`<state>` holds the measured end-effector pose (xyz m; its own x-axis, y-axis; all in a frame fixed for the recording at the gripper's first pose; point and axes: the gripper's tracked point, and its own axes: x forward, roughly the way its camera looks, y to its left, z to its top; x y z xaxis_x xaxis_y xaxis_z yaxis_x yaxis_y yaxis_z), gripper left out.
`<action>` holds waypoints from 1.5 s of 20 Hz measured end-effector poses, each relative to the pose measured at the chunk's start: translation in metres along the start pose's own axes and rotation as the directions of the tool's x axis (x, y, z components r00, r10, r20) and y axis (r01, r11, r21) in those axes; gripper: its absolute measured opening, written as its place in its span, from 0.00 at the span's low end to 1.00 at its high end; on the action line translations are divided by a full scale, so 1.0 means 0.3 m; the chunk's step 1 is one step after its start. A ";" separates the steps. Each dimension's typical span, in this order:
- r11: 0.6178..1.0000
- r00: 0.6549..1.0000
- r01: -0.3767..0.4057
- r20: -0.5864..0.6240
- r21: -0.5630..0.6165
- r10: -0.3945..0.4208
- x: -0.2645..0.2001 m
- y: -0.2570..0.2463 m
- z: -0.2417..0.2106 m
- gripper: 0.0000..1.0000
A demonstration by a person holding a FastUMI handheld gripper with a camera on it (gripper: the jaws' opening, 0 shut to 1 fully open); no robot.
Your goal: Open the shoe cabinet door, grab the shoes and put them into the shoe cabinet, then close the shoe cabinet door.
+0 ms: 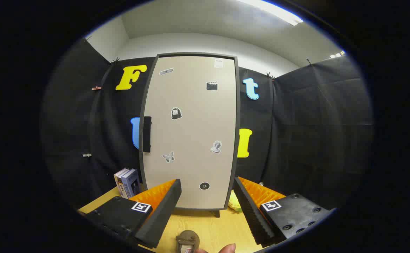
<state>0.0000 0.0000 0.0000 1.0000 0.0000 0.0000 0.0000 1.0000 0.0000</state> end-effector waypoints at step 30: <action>0.996 0.995 -0.079 0.057 0.043 0.076 0.171 0.272 0.244 0.98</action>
<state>0.0513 0.0815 0.0731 0.9954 0.0764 0.0574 -0.0789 0.9960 0.0425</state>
